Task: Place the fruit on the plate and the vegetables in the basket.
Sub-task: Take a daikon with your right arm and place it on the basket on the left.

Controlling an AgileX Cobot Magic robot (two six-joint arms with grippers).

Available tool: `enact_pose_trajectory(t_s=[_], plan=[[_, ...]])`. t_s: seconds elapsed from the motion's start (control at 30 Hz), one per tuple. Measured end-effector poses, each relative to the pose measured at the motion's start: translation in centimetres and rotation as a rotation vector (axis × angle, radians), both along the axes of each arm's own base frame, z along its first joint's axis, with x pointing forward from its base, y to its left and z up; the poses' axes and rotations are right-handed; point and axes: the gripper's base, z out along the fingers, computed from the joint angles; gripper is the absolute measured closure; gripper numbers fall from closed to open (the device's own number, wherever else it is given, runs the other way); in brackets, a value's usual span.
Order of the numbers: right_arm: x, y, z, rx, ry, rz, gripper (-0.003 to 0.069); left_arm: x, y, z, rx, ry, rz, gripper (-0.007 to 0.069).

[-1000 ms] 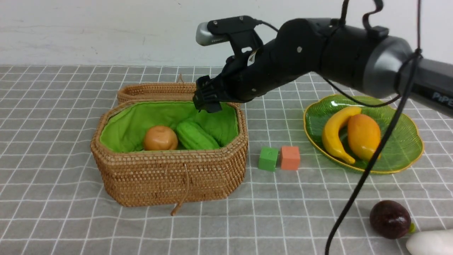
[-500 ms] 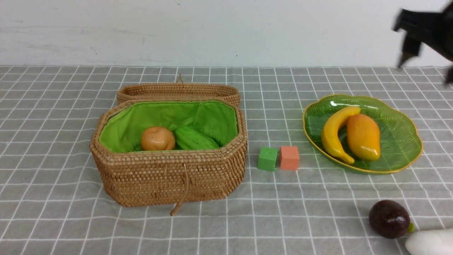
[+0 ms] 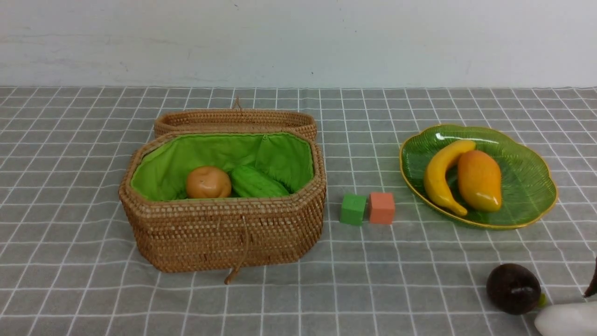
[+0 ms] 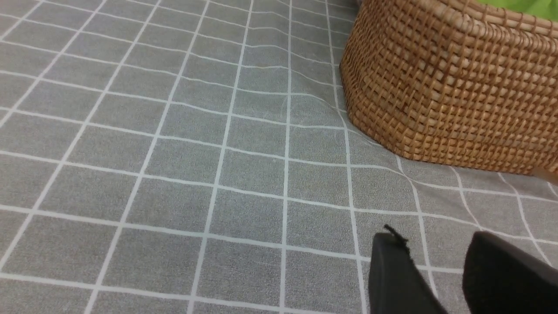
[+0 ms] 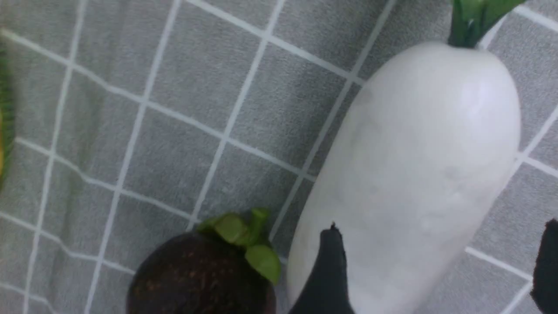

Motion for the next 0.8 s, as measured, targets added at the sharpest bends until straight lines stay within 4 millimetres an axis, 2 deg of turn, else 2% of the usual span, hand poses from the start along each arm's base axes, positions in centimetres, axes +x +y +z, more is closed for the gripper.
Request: enact_pose_trajectory(t_s=[0.27,0.37,0.5,0.7,0.73,0.77,0.8], plan=[[-1.3,-0.1,-3.9,-0.039,-0.121,-0.149,0.0083,0.0,0.0,0.0,0.0,0.0,0.0,0.0387],[-1.5,-0.1,-4.6,-0.044,-0.118,-0.156,0.0088,0.0,0.0,0.0,0.0,0.0,0.0,0.0387],[-1.5,-0.2,-4.8,-0.073,-0.122,-0.093,0.0146,0.0,0.0,0.0,0.0,0.0,0.0,0.0387],[-1.2,-0.3,-2.1,-0.165,-0.252,0.091,0.0148,0.0,0.0,0.0,0.0,0.0,0.0,0.0387],[-1.0,-0.3,0.0,-0.205,-0.344,0.132,0.0148,0.0,0.0,0.0,0.0,0.0,0.0,0.0387],[-1.0,-0.2,0.5,-0.209,-0.363,0.133,0.0148,0.0,0.0,0.0,0.0,0.0,0.0,0.0387],[-0.9,-0.1,2.5,-0.235,-0.445,0.159,0.0148,0.0,0.0,0.0,0.0,0.0,0.0,0.0387]])
